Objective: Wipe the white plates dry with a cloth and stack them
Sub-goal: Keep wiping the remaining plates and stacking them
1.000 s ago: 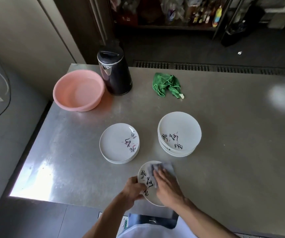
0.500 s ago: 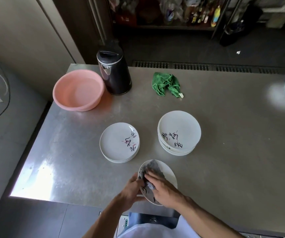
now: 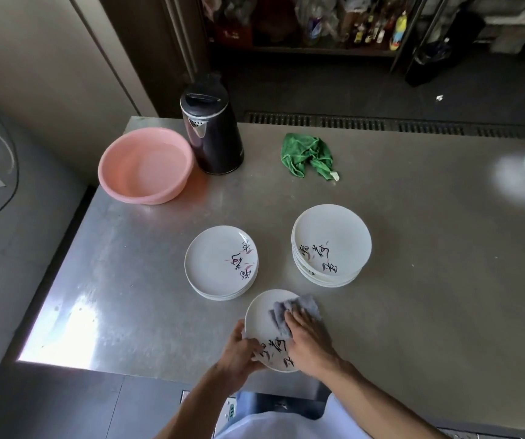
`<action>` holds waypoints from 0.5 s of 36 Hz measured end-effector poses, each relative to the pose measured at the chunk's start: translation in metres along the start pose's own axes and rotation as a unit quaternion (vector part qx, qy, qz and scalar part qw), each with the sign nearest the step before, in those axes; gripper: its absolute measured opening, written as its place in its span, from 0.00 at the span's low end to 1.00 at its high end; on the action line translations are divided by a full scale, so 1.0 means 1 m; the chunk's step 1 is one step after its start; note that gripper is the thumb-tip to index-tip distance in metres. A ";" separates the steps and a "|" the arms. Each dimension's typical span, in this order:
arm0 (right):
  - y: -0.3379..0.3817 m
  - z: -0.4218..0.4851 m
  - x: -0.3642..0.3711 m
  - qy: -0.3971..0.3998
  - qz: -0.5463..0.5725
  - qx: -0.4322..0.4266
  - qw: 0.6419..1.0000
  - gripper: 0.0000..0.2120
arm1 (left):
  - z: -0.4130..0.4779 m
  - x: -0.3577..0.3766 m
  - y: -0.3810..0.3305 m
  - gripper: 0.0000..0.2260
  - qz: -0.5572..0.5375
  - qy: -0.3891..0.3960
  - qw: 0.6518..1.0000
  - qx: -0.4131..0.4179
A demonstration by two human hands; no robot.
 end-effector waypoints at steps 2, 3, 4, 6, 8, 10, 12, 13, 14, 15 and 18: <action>0.003 0.000 -0.001 0.006 0.124 0.004 0.992 0.29 | 0.002 -0.001 -0.001 0.18 0.009 -0.028 1.000 0.009; 0.004 -0.003 -0.002 0.008 0.193 0.023 0.981 0.29 | 0.002 -0.001 -0.003 0.14 0.024 -0.041 0.999 0.017; 0.003 -0.005 -0.002 0.011 0.241 0.035 0.970 0.28 | 0.002 -0.002 -0.007 0.11 0.041 -0.052 0.997 0.024; 0.009 -0.010 0.002 0.023 0.269 0.023 0.963 0.26 | -0.002 -0.001 -0.015 0.08 0.068 -0.061 0.995 0.038; 0.017 -0.012 0.009 0.035 0.268 -0.008 0.963 0.25 | -0.008 0.002 -0.020 0.15 0.089 -0.048 0.994 0.044; 0.021 -0.012 0.016 0.027 0.251 -0.035 0.967 0.25 | -0.013 0.006 -0.021 0.21 0.105 -0.019 0.993 0.055; 0.022 -0.009 0.019 0.009 0.200 -0.055 0.978 0.26 | -0.014 0.008 -0.019 0.17 0.109 0.014 0.992 0.061; 0.021 -0.007 0.019 -0.001 0.169 -0.062 0.984 0.26 | -0.014 0.007 -0.016 0.15 0.108 0.031 0.992 0.064; 0.019 -0.004 0.018 -0.012 0.142 -0.065 0.988 0.27 | -0.014 0.007 -0.014 0.16 0.108 0.043 0.991 0.068; 0.016 -0.001 0.017 -0.023 0.125 -0.061 0.990 0.27 | -0.014 0.006 -0.014 0.18 0.107 0.052 0.990 0.072; 0.006 0.002 0.011 -0.048 0.063 -0.036 0.996 0.27 | -0.013 0.004 -0.013 0.28 0.093 0.051 0.992 0.071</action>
Point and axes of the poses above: each hand's wrist, its own z-axis towards the middle knuckle, its own x-axis out of the palm, y = z × x, the point moved 4 cm from there along z, towards the middle knuckle, and after that the axes turned 15 degrees about z, right-handed, at the moved point
